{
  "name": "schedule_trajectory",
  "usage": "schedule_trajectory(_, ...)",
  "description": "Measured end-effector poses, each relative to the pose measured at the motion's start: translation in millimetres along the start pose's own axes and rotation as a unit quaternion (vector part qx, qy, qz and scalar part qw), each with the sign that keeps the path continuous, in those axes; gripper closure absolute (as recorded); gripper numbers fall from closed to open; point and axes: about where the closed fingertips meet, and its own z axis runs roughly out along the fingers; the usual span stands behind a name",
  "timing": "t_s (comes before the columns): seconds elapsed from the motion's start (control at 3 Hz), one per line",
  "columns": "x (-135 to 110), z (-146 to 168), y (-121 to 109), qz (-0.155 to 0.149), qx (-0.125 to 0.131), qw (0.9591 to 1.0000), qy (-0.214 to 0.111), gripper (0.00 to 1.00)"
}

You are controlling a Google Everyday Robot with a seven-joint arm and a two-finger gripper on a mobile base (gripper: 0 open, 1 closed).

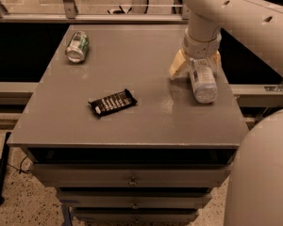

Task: Place blue plastic bottle upright

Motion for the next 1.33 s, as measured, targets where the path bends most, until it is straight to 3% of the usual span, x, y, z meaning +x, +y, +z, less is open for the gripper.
schedule_trajectory(0.67,-5.4,-6.3,-6.5,0.001,0.006,0.9999,-0.009,0.64)
schedule_trajectory(1.0,-16.6,-8.5,-6.8,-0.024,-0.017,0.9990,-0.033,0.87)
schedule_trajectory(1.33,-51.3,-22.2,-6.0,-0.074,-0.080,0.9885,-0.105,1.00)
